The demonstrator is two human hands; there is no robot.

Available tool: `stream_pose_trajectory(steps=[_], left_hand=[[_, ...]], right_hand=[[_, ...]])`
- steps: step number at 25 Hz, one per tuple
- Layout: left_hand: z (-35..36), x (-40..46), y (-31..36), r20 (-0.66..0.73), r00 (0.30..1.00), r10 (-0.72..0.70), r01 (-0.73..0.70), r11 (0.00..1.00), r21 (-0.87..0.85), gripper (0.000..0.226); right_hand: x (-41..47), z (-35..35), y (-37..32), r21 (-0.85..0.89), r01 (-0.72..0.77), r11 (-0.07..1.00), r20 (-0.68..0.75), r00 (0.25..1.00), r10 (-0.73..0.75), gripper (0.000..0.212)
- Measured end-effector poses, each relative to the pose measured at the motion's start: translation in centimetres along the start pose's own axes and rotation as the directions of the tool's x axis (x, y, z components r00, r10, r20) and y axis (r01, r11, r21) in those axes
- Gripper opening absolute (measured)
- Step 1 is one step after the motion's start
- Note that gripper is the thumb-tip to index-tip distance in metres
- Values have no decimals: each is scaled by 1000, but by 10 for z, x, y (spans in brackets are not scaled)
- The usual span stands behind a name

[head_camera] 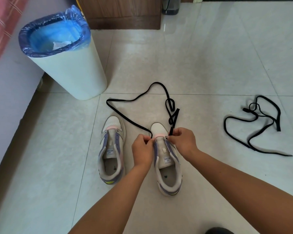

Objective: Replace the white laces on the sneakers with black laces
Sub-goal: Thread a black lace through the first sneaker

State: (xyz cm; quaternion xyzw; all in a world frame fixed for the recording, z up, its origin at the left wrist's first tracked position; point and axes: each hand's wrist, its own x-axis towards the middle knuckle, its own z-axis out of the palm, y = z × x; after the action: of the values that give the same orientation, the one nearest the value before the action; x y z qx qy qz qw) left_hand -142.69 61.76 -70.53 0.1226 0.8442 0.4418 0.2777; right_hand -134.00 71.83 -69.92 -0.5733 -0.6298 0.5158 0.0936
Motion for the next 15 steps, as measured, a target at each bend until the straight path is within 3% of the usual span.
stream_pose_trajectory(steps=[3,6,8,11,13,15], left_hand=[[2,-6,-6,39,985,165,-169,975,144,8],[6,-19,-9,124,957,262,-286,925,252,20],[9,-23,-5,156,964,217,-257,912,320,25],[9,-22,4,190,973,135,-201,899,390,17],[3,-18,6,237,963,131,-222,885,410,22],[-5,-12,4,316,939,138,-264,878,399,28]], right_hand=[[-9,1,1,-170,138,976,-17,990,-143,12],[-24,5,6,-326,327,887,61,944,-325,16],[-34,11,12,-431,395,811,111,915,-387,18],[-38,10,15,-634,428,644,211,897,-389,48],[-34,3,12,-615,392,684,206,918,-340,53],[-31,-4,11,-547,372,750,178,927,-330,39]])
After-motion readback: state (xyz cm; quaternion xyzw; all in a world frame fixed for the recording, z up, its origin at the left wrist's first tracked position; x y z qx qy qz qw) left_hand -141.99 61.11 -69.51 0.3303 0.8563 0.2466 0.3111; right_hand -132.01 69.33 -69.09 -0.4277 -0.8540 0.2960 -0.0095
